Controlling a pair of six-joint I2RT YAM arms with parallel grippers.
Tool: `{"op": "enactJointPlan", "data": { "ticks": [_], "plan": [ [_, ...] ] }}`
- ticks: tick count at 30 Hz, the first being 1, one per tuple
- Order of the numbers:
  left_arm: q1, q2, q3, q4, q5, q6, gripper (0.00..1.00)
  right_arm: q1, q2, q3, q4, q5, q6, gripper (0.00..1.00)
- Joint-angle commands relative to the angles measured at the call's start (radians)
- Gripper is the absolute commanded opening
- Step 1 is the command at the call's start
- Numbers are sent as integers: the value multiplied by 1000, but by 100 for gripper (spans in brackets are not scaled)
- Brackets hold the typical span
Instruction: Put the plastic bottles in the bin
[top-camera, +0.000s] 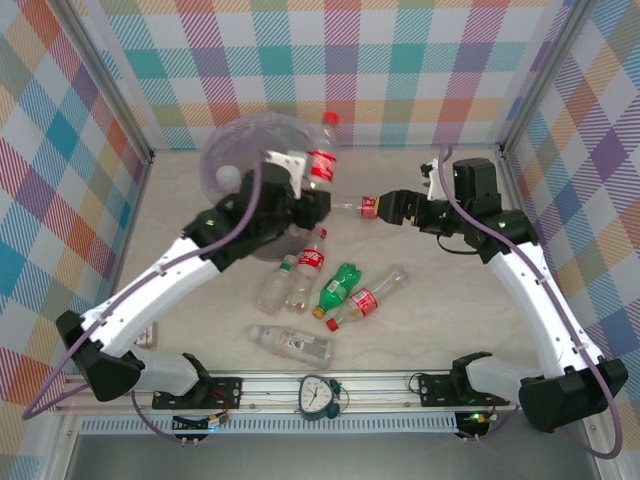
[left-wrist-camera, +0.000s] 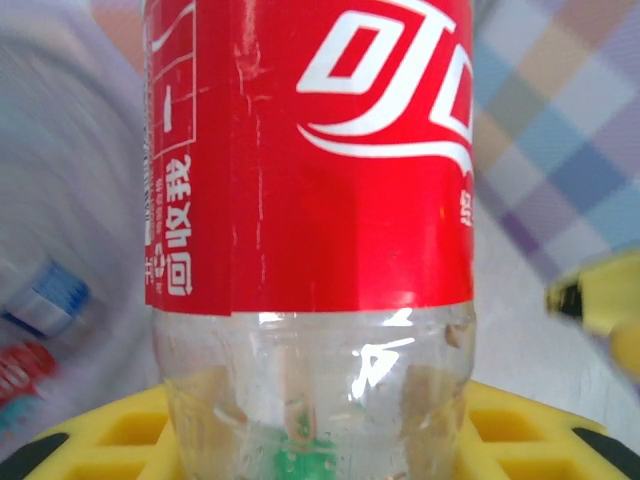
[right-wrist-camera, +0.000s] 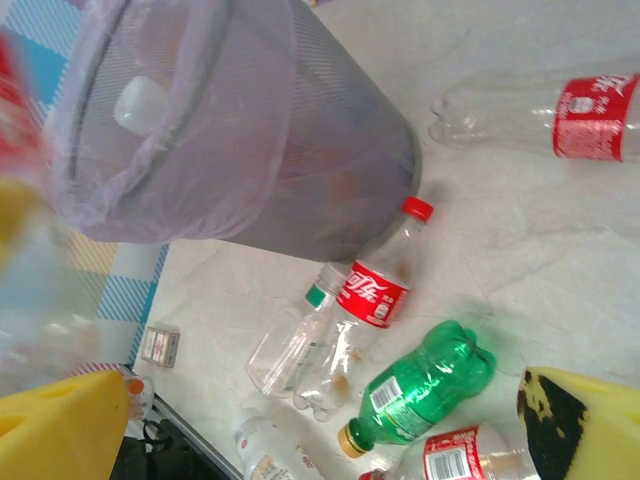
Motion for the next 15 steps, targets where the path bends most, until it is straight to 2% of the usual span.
{"op": "enactJointPlan", "data": {
  "ticks": [1, 5, 9, 15],
  "plan": [
    [88, -43, 70, 2, -21, 60, 44, -1, -6, -60, -59, 4, -25, 99],
    [211, 18, 173, -67, -11, 68, 43, -2, -28, -100, -83, 1, -29, 99],
    [323, 106, 237, -133, 74, 39, 40, -2, -65, -111, -117, 34, -40, 99],
    [395, 208, 239, -169, 130, 56, 37, -2, -91, -121, -142, 79, -53, 99]
  ]
}}
